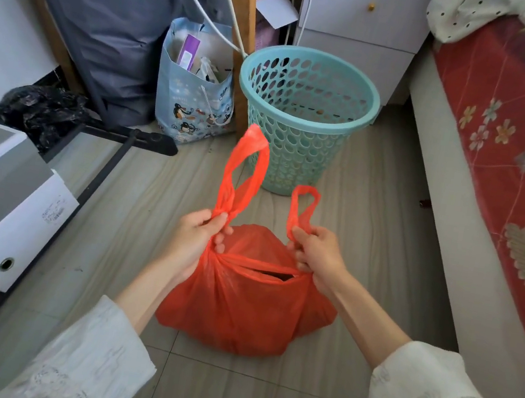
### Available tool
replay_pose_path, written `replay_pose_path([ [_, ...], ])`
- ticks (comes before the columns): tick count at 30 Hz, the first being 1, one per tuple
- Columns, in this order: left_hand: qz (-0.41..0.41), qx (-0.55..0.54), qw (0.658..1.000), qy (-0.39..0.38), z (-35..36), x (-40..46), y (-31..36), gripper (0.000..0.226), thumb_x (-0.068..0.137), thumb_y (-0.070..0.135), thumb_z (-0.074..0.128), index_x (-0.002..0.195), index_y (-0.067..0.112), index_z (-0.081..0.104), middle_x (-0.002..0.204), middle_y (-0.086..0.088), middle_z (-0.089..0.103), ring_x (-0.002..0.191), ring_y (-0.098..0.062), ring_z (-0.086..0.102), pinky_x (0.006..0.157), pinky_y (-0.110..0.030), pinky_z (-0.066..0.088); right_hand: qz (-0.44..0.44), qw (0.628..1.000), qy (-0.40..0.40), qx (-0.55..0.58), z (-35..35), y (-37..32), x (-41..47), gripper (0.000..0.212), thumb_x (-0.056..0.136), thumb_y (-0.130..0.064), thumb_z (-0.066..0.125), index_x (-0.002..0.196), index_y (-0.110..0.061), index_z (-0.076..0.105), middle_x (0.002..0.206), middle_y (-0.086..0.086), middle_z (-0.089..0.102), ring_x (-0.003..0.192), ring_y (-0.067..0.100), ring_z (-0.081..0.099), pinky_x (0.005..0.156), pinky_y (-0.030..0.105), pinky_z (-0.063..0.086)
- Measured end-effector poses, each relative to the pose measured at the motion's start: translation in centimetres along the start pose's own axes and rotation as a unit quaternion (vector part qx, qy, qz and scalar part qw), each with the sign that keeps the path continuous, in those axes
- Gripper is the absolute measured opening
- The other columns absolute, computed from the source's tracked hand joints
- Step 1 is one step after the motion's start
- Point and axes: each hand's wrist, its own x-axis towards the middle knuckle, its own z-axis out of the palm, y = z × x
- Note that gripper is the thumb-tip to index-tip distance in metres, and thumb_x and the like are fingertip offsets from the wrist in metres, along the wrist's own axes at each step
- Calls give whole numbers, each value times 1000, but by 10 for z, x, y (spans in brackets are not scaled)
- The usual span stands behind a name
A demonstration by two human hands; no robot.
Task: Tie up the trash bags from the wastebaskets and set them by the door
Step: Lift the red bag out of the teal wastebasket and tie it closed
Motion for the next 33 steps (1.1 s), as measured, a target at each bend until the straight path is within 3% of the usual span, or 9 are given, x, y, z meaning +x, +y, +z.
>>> replay_pose_path([
  [5, 2, 169, 985, -28, 11, 0, -6, 32, 99, 23, 28, 86, 18, 57, 61, 4, 27, 30, -1, 27, 33, -10, 22, 9, 998, 36, -44, 4, 2, 0, 33, 91, -9, 49, 59, -13, 48, 53, 2, 32, 20, 1, 23, 26, 10, 15],
  [8, -7, 248, 968, -41, 14, 1, -6, 33, 98, 32, 28, 89, 17, 55, 60, 6, 34, 33, -1, 30, 37, -15, 26, 10, 995, 35, -98, 5, 0, -1, 37, 89, -11, 47, 54, -18, 41, 49, -2, 28, 22, 2, 22, 26, 13, 16],
  [12, 55, 388, 919, -41, 15, -1, -1, 38, 98, 29, 31, 63, 21, 43, 62, -7, 51, 57, -19, 45, 59, -32, 32, 7, 992, -34, -123, 5, -5, -5, 34, 83, -8, 50, 55, -20, 37, 50, -3, 28, 32, 5, 25, 34, 18, 20],
  [17, 118, 547, 826, -65, 21, -13, 2, 34, 98, 26, 32, 75, 10, 51, 96, -26, 65, 95, -41, 57, 76, -41, 37, -7, 980, -143, -137, 3, -7, -7, 44, 78, -56, 58, 55, -26, 37, 48, -5, 26, 42, 8, 24, 44, 26, 16],
  [20, 142, 579, 800, -73, 22, -15, 1, 37, 97, 28, 35, 83, 2, 57, 96, -26, 66, 96, -43, 56, 75, -43, 36, -21, 988, -101, -118, 6, -2, 3, 43, 79, -59, 55, 58, -23, 44, 48, -3, 35, 36, 7, 30, 38, 22, 20],
  [23, 146, 547, 819, -94, 20, -13, 0, 35, 95, 30, 40, 71, 10, 57, 82, -17, 67, 83, -32, 61, 72, -36, 39, 6, 1000, -12, -1, 6, 5, 15, 35, 93, -40, 46, 65, -19, 53, 48, -3, 49, 32, 4, 42, 35, 15, 27],
  [25, 93, 483, 864, -112, 20, -10, -3, 35, 94, 31, 44, 64, 16, 54, 61, -5, 55, 60, -19, 54, 55, -29, 35, 24, 995, -32, 96, 5, 6, 15, 32, 96, -32, 42, 70, -17, 52, 51, 3, 46, 34, 8, 42, 33, 13, 26],
  [29, -134, 129, 977, -99, 14, -2, 2, 25, 89, 20, 53, 66, 14, 50, 45, 6, 39, 35, -2, 32, 33, -13, 24, 34, 979, -96, 177, 2, -1, 9, 34, 97, -28, 37, 68, -14, 48, 37, -3, 41, 29, 6, 34, 33, 14, 24],
  [33, -270, -119, 953, -73, 2, 4, 14, 23, 92, 13, 45, 70, 10, 51, 44, 3, 47, 33, -3, 38, 32, -11, 28, -6, 984, -129, 122, 3, -4, 1, 33, 96, -23, 40, 66, -13, 51, 42, -2, 42, 31, 5, 33, 36, 18, 24],
])
